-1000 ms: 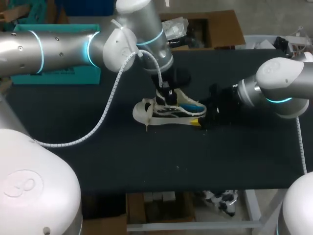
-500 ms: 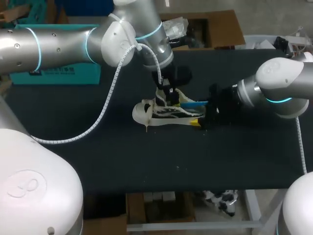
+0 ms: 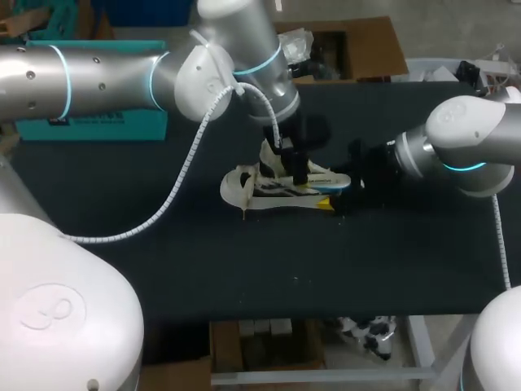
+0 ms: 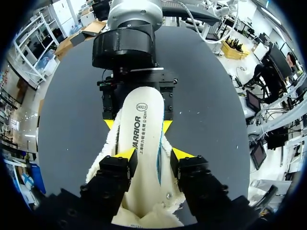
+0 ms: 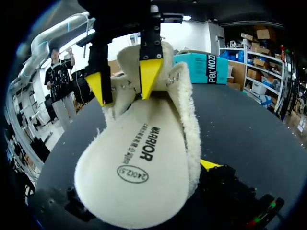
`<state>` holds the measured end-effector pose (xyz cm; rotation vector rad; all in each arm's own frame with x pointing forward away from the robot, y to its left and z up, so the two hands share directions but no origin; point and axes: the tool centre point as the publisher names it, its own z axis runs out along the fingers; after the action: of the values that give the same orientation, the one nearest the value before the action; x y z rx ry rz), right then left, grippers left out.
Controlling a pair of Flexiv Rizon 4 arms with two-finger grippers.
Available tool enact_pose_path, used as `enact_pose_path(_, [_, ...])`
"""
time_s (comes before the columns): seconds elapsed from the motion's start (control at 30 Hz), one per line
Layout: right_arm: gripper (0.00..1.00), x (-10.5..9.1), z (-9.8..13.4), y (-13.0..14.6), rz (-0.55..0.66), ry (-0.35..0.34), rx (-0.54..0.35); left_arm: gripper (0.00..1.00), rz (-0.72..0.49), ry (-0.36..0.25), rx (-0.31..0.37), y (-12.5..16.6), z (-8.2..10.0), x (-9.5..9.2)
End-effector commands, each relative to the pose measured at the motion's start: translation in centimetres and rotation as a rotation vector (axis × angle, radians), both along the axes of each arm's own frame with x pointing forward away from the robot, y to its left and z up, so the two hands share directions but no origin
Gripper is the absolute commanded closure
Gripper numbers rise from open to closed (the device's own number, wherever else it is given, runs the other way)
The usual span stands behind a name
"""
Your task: Open the shoe tongue, take the insole out of the shoe, put the insole back into the shoe, and pack the shoe into the shoebox
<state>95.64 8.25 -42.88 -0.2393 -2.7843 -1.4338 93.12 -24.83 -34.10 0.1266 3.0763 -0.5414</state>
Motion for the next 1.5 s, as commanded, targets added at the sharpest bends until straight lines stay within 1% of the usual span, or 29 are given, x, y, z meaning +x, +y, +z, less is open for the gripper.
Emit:
enact_pose_path(0.03, [1.00, -0.1, -0.5, -0.1, 0.003, -0.001, 0.006, 0.52, 0.007, -0.034, -0.008, -0.3, -0.1, -0.8])
enact_pose_path(0.13, [1.00, -0.1, -0.5, -0.1, 0.003, -0.001, 0.006, 0.55, 0.006, -0.056, -0.004, -1.0, -0.3, -0.7])
enact_pose_path(0.27, [1.00, -0.1, -0.5, -0.1, 0.003, -0.001, 0.006, 0.54, 0.004, -0.075, 0.001, -1.7, -0.7, -0.3])
enact_pose_path(0.6, [1.00, -0.1, -0.5, -0.1, 0.003, -0.001, 0.006, 0.54, -0.037, -0.085, -0.007, -3.1, -1.3, 0.9])
enact_pose_path(0.73, [1.00, -0.1, -0.5, -0.1, 0.003, -0.001, 0.006, 0.54, -0.052, -0.087, -0.008, -3.7, -1.7, 0.9])
enact_pose_path(0.93, [1.00, -0.1, -0.5, -0.1, 0.003, -0.001, 0.006, 0.55, -0.072, -0.108, -0.015, -4.1, -1.9, 0.3])
enact_pose_path(1.27, [1.00, -0.1, -0.5, -0.1, 0.003, -0.001, 0.006, 0.55, -0.032, -0.142, -0.017, -5.0, -2.1, 1.1])
enact_pose_path(1.5, [1.00, -0.1, -0.5, -0.1, 0.003, -0.001, 0.006, 0.57, -0.011, -0.152, -0.024, -4.6, -1.6, 1.7])
